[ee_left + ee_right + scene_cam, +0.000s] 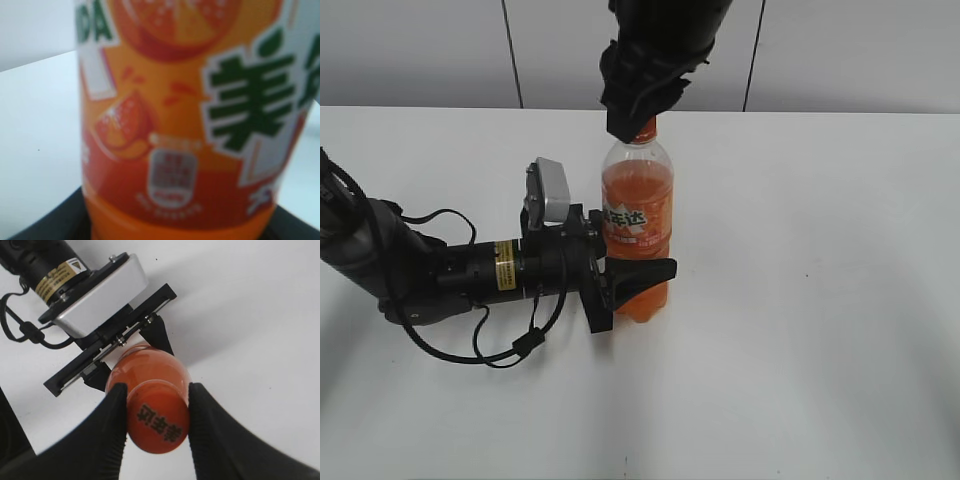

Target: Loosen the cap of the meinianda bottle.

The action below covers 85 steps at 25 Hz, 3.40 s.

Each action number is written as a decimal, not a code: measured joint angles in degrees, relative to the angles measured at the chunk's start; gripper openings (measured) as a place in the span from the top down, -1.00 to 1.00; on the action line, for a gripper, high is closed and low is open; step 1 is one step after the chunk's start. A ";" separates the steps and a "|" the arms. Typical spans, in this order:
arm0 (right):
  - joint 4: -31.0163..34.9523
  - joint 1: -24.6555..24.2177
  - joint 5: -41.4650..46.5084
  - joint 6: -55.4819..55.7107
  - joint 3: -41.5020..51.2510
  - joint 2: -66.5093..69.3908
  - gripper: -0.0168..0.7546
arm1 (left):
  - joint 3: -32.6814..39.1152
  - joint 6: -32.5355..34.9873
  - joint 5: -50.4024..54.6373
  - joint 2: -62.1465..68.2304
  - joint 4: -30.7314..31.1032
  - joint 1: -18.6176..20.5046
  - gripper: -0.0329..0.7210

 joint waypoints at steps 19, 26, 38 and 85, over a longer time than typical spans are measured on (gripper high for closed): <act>2.94 -0.17 0.39 -36.04 -0.13 0.00 0.23 | 0.00 0.52 -0.05 0.00 0.36 0.00 -0.13; 2.98 -0.17 0.68 -41.15 -0.20 -0.05 0.23 | 0.00 0.53 -0.05 0.00 0.36 0.00 -0.13; 2.98 -0.12 0.48 -40.40 -0.20 -0.05 -0.02 | -0.07 0.15 -0.05 0.11 -0.11 0.00 -0.13; -0.70 -0.05 0.45 40.15 0.03 -1.67 -0.38 | -0.15 -0.03 -0.05 0.11 -0.29 0.00 -0.13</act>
